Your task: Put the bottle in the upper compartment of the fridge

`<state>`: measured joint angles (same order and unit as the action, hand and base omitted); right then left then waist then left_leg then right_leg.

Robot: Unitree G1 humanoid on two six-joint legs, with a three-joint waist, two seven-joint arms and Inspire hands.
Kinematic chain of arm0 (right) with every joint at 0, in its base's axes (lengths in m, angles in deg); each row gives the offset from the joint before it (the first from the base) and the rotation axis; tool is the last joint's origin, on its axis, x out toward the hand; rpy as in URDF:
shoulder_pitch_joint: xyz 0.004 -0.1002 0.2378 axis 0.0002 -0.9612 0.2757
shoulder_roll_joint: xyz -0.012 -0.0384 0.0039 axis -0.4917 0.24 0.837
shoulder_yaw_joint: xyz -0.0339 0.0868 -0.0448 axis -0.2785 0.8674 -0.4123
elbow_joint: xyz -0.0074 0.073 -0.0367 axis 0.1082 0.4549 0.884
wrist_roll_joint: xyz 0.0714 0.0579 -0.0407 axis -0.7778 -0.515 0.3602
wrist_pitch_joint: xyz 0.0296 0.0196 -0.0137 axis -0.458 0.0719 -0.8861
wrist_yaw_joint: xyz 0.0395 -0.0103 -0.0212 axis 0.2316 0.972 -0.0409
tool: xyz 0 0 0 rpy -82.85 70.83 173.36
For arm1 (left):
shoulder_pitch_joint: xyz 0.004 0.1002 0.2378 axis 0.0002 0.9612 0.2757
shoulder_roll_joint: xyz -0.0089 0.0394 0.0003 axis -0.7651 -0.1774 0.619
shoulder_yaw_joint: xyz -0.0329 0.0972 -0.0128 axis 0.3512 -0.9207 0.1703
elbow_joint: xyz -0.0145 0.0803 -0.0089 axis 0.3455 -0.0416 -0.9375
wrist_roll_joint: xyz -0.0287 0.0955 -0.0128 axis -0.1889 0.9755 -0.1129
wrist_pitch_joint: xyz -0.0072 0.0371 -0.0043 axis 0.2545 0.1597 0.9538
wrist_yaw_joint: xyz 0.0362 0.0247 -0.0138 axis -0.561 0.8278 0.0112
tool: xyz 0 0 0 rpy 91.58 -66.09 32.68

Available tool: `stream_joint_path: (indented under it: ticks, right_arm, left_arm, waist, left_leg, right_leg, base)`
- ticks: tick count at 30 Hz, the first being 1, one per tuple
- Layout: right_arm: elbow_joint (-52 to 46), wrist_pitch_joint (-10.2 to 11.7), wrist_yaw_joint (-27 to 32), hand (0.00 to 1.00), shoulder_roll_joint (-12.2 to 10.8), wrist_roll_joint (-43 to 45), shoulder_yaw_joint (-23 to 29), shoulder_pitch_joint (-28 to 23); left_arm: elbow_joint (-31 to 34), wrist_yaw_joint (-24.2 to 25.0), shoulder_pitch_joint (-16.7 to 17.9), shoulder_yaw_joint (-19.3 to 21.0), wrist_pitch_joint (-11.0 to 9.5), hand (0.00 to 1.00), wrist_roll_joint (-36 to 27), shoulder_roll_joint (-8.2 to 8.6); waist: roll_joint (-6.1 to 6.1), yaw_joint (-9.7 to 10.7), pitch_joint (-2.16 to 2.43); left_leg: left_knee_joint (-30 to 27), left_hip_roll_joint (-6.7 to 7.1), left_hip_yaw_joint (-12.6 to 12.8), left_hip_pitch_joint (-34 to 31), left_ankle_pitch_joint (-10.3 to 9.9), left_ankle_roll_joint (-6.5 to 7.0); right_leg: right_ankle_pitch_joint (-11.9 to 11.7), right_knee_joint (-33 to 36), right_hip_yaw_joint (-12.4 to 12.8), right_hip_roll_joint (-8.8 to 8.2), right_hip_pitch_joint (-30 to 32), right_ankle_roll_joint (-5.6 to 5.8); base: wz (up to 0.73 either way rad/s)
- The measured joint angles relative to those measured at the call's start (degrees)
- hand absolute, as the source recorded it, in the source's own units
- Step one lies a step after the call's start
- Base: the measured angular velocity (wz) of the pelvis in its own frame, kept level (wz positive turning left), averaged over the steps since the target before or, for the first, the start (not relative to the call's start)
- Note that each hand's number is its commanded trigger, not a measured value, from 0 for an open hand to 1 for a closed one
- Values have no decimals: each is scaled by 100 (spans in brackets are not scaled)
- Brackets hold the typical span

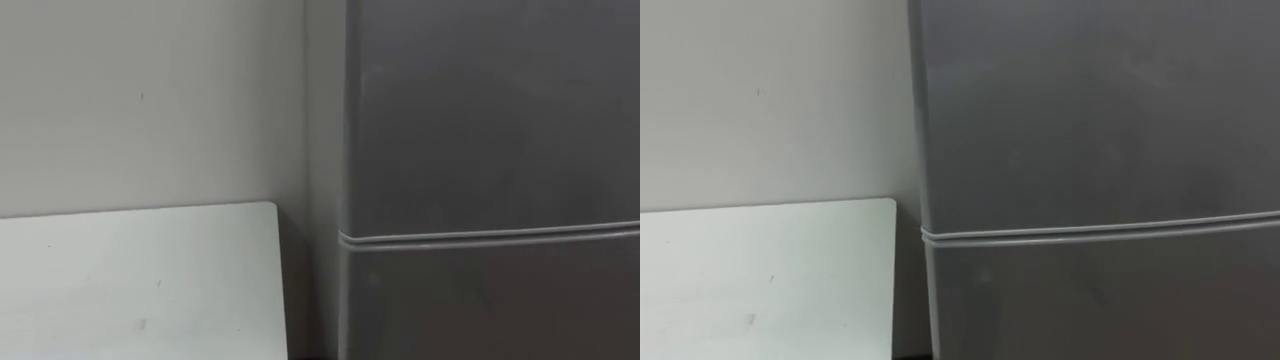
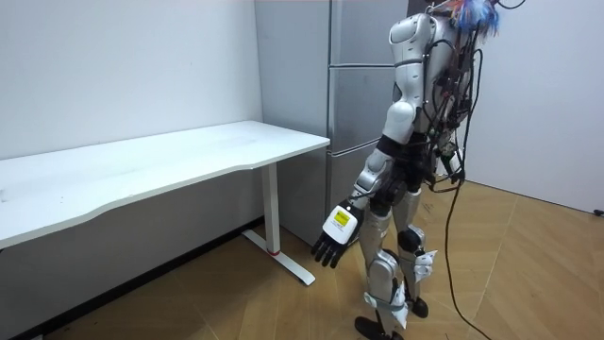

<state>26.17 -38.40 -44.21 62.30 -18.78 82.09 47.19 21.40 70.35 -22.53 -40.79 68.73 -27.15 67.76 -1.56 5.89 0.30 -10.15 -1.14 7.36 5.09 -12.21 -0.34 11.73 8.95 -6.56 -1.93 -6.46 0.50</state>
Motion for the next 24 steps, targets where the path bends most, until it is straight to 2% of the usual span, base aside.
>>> stream_joint_path:
  ticks: [2,5,11,13,19,24]
  right_arm:
    - [145,-6,-104,0,-34,82,-140,-6]
    - [510,-13,-326,0,-76,725,-500,52]
    - [1144,-221,-1308,0,-78,1586,-1240,290]
    - [1176,-305,-1747,0,-87,2072,-1580,337]
    - [1591,-393,-2659,0,-117,2857,-2433,477]
    - [1776,-461,-3173,0,-110,3237,-2891,546]
  left_arm:
    - [-45,8,56,-53,-65,0,-13,0]
    - [-207,21,64,-63,-93,0,14,0]
    - [-209,47,22,-206,-91,0,15,19]
    - [-220,55,-40,-240,-83,0,17,20]
    - [-268,34,-88,-445,-87,0,-2,25]
    - [-378,-8,-257,-765,-88,0,-44,32]
  waist:
    - [11,-9,-3]
    - [15,-39,3]
    - [25,-180,4]
    - [22,-282,5]
    - [-24,-467,-5]
    - [-14,-483,-9]
  left_leg:
    - [24,3,5,3,1,1]
    - [-39,2,14,-47,1,2]
    - [-72,6,-17,-88,0,2]
    - [-71,5,-15,-87,0,2]
    - [-58,9,-18,-37,-7,-5]
    - [-58,16,-103,-57,-8,-5]
  right_leg:
    - [-1,3,3,-1,0,1]
    - [-3,2,-46,-5,15,1]
    - [-7,-12,-102,-11,38,-1]
    - [-9,-23,-73,-8,40,-5]
    - [-9,-71,-107,-11,-30,-5]
    - [-10,-115,-136,-11,-55,-5]
  base:
    - [0]
    - [2]
    - [4]
    - [0]
    - [1]
    - [7]
